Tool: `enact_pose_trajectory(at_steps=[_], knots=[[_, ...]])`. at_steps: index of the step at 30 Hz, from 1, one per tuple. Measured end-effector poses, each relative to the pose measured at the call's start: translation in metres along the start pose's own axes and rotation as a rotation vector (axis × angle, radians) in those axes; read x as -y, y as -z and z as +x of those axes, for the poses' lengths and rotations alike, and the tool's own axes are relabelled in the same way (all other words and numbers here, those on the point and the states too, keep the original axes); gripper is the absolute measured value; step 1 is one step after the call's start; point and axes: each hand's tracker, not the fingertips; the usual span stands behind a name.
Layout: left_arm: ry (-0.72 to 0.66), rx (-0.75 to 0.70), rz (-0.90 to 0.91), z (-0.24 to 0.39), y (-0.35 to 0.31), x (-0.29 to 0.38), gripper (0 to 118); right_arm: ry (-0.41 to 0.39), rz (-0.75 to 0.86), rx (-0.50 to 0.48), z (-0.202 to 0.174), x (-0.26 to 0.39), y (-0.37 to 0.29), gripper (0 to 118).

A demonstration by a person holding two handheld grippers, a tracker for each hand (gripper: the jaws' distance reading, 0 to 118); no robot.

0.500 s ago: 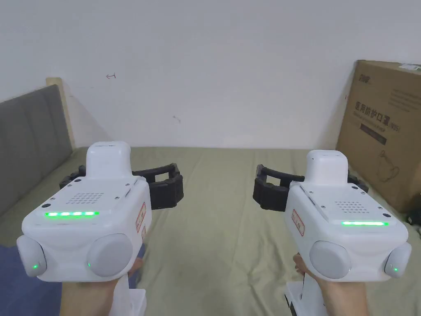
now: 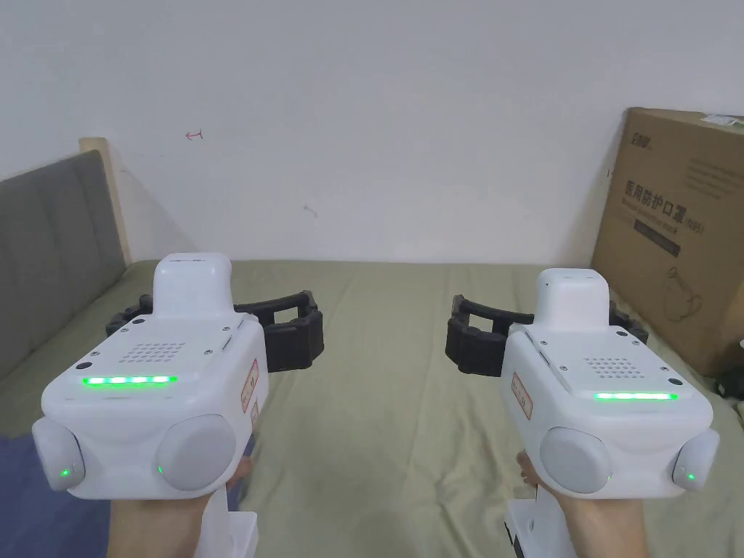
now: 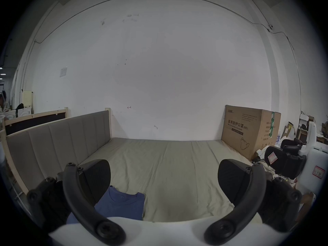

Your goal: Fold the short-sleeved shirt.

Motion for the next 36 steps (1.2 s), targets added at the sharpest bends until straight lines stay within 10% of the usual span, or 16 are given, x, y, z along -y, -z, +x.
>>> enact_pose_trajectory(at_steps=[36], knots=[[0.019,-0.006,-0.015,-0.0002,0.0014,0.0,118,0.026,-0.053,0.001,0.0047,0.0045,0.0019,118]])
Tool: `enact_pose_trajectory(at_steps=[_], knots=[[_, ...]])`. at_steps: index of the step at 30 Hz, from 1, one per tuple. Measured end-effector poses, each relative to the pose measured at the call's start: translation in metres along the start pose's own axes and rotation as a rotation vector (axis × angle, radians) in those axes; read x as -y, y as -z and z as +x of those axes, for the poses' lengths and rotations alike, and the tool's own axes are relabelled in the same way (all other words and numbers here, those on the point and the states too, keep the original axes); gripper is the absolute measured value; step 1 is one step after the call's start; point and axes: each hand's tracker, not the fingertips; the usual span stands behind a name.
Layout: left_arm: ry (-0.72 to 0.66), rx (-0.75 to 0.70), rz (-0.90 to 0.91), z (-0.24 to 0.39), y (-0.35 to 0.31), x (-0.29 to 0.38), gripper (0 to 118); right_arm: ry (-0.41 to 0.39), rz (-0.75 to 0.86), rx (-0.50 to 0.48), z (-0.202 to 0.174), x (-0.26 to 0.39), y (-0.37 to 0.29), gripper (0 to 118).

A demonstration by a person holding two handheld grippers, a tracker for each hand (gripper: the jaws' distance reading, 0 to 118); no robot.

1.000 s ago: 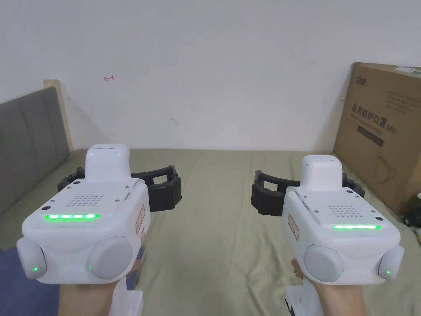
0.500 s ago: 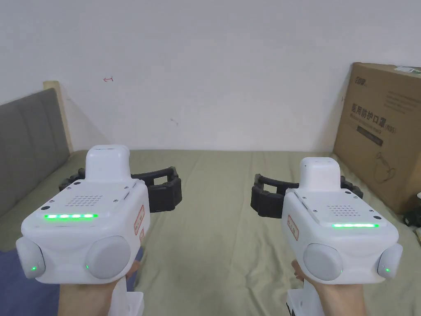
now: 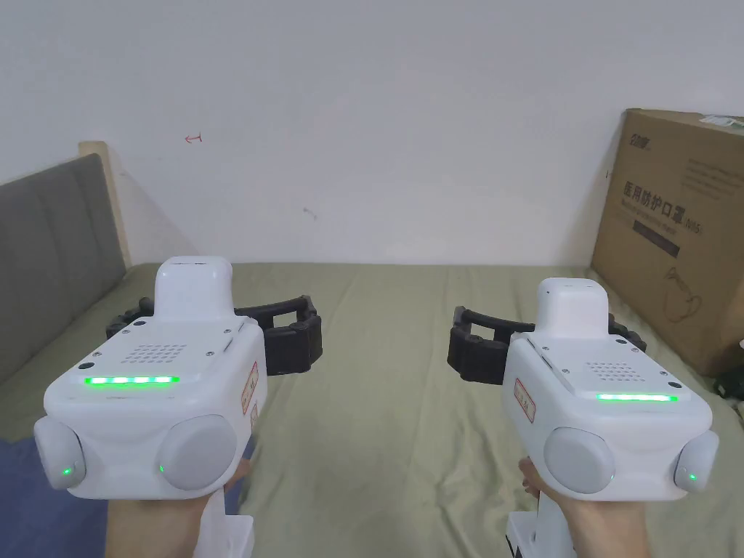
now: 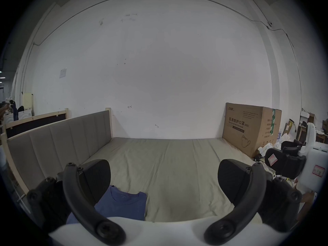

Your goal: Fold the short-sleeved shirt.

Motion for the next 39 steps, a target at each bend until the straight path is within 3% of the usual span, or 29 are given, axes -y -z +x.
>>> enact_pose_trajectory(at_steps=[11,39], knots=[[0.029,-0.008,0.01,0.0041,-0.0008,0.001,118,-0.077,0.008,-0.01,-0.0091,0.0029,-0.0021,118],[0.035,-0.016,0.023,0.0048,-0.0047,0.0014,118,-0.028,-0.004,-0.013,-0.0068,0.0021,-0.0053,118]])
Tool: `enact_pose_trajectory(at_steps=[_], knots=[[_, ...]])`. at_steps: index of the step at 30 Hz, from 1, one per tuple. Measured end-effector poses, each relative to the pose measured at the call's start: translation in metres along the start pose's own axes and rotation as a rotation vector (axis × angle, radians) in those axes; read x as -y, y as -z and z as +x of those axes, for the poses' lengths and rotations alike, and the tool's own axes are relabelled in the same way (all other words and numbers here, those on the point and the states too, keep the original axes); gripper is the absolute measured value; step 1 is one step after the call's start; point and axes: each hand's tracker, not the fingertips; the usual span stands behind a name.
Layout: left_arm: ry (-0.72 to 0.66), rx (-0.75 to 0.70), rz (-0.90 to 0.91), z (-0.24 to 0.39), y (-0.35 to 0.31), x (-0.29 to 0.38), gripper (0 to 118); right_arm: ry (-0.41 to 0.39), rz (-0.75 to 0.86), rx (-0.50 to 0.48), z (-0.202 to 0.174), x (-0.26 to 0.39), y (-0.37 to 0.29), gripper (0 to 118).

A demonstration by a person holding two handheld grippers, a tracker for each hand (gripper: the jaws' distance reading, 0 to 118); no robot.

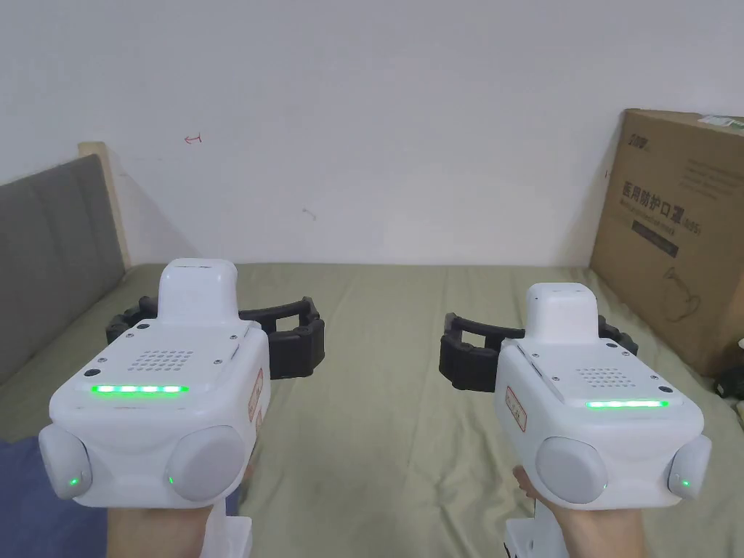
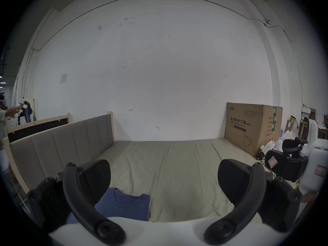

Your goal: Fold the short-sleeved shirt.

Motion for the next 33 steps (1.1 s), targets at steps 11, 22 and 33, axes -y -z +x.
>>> enact_pose_trajectory(at_steps=[11,22,33], knots=[[-0.038,0.016,-0.01,0.0,-0.001,-0.003,111,-0.024,0.009,0.015,-0.003,0.0,-0.003,109],[-0.018,-0.006,0.033,0.001,-0.006,-0.002,0,-0.02,0.039,0.054,-0.002,-0.005,-0.009,1],[-0.019,-0.034,0.006,-0.02,-0.009,-0.005,0,0.005,0.004,0.006,-0.017,-0.009,0.005,1]])
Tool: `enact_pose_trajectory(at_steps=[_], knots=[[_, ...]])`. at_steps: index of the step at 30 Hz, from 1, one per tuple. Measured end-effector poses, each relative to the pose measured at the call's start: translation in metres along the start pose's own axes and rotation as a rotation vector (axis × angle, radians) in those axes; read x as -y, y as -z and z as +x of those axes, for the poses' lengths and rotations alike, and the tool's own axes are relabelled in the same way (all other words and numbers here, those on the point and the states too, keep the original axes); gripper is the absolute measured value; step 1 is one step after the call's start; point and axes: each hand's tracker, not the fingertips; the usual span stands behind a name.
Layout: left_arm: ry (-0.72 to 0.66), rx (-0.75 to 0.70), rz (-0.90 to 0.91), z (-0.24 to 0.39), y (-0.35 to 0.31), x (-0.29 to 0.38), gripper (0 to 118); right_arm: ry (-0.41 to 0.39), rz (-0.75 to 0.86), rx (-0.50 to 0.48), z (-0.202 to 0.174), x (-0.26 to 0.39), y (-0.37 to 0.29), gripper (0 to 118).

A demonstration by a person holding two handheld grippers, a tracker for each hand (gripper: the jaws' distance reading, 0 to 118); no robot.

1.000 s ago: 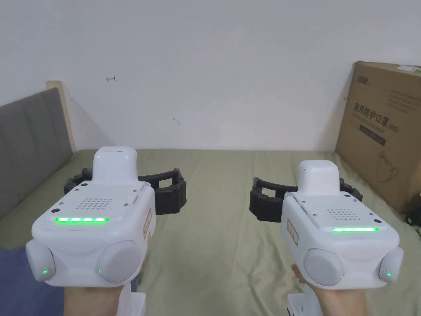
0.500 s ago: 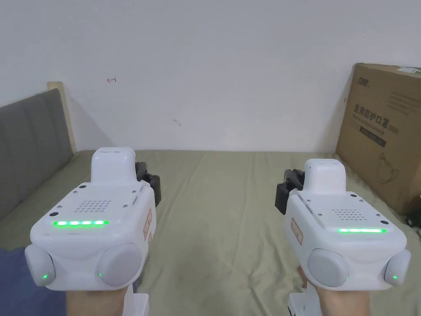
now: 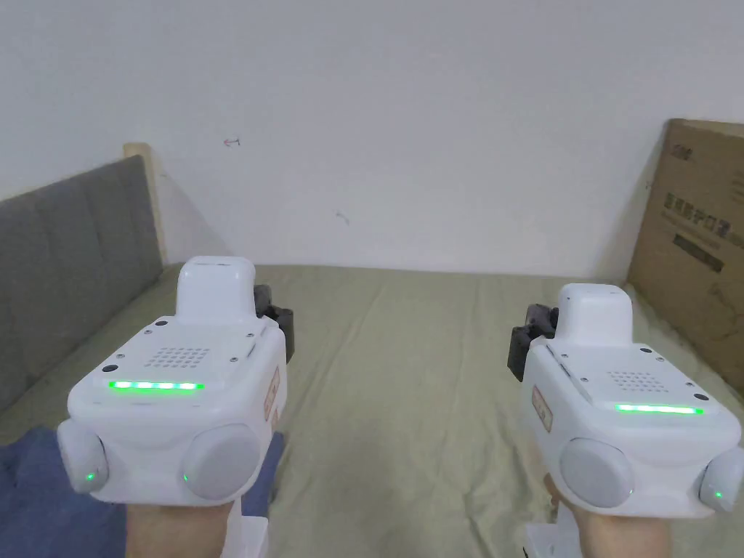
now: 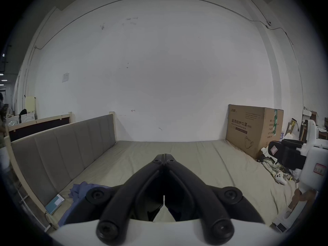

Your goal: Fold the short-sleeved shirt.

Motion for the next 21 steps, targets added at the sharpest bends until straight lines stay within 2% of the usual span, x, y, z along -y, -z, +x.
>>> enact_pose_trajectory(at_steps=[5,12,16,21], knots=[[-0.015,-0.1,-0.004,-0.038,-0.014,-0.001,0,-0.005,-0.017,-0.105,-0.036,0.0,0.015,1],[-0.005,-0.302,-0.03,-0.1,-0.048,0.002,0,0.012,-0.054,-0.3,-0.108,0.005,0.037,1],[-0.003,-0.402,-0.048,-0.132,-0.068,0.006,0,-0.012,-0.064,-0.385,-0.148,0.01,0.042,1],[-0.024,-0.474,-0.068,-0.16,-0.084,0.01,0,-0.015,-0.09,-0.45,-0.181,0.017,0.047,1]])
